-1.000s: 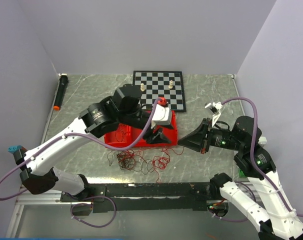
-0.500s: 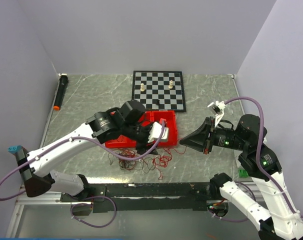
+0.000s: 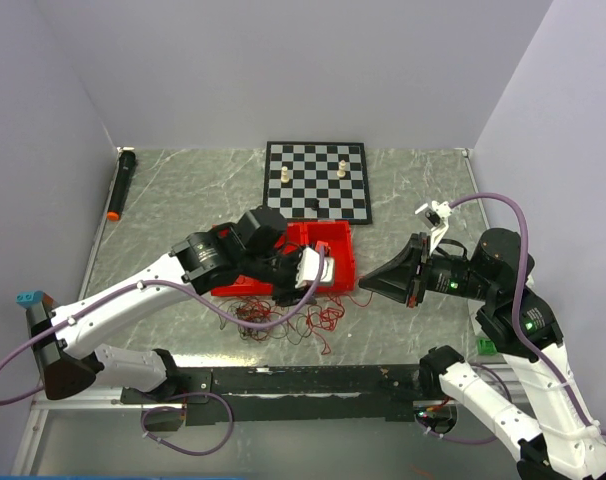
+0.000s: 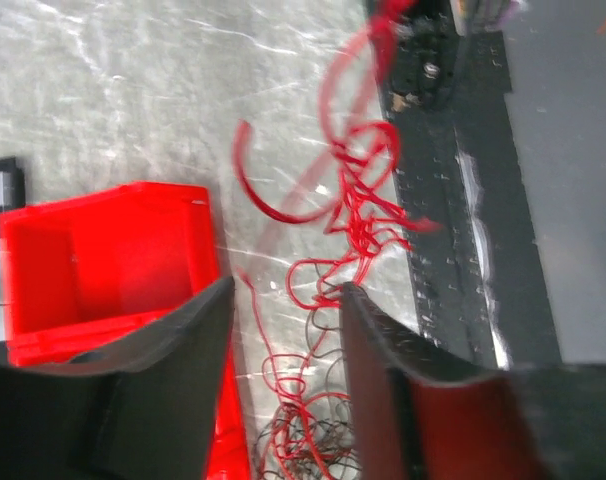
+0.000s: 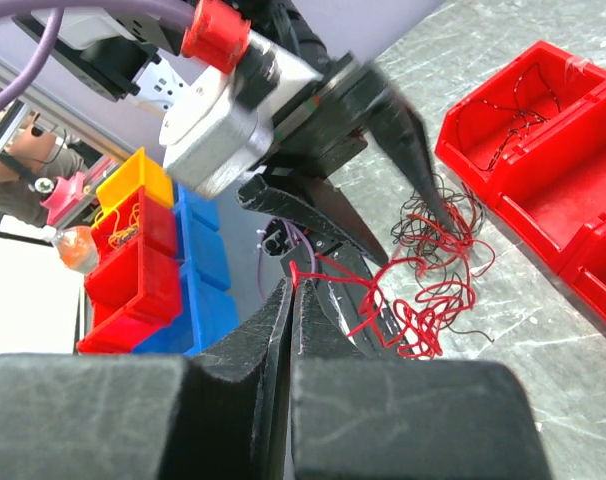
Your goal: Untangle the cables
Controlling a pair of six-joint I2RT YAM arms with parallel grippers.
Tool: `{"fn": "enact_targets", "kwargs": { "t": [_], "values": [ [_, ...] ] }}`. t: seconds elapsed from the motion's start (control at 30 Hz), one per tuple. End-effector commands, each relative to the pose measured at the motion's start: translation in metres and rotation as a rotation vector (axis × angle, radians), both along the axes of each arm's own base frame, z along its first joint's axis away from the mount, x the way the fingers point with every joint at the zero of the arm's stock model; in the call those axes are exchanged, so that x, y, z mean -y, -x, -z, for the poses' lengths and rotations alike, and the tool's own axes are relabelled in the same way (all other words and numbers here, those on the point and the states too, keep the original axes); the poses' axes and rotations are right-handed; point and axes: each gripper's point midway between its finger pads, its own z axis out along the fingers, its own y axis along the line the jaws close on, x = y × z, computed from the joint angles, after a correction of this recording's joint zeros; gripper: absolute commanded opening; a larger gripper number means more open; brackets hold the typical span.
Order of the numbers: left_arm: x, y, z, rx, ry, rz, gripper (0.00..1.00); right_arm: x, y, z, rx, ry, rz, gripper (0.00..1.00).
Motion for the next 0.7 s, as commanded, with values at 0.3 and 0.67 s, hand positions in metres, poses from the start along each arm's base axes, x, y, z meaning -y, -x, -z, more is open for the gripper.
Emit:
{"fn": "enact_targets", "kwargs": {
  "t": [0.3,0.67],
  "values": [
    [0.006,-0.022,-0.003,0.032,0.07,-0.128,0.65,-0.004,0.004,-0.015,0.051,-0.06,-0.039,0.0],
    [0.004,-0.021,-0.017,0.016,0.112,-0.097,0.01,0.0,-0.004,-0.004,0.053,-0.024,0.014,0.0]
  ]
}}
